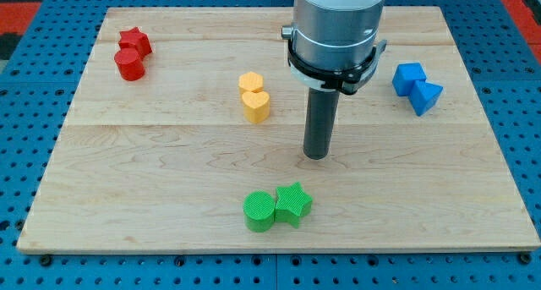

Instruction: Separate the blue blocks from each other

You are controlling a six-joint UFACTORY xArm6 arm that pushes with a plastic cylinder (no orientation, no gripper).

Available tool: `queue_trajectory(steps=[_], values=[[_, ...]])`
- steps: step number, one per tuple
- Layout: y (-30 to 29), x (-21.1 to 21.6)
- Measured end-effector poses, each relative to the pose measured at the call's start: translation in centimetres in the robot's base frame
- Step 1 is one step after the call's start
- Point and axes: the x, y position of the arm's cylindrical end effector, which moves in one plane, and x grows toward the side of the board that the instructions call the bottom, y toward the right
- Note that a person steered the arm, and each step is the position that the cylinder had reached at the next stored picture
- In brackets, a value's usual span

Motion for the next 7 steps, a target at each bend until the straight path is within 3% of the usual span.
queue_trajectory(steps=[7], values=[[0.52, -0.05]])
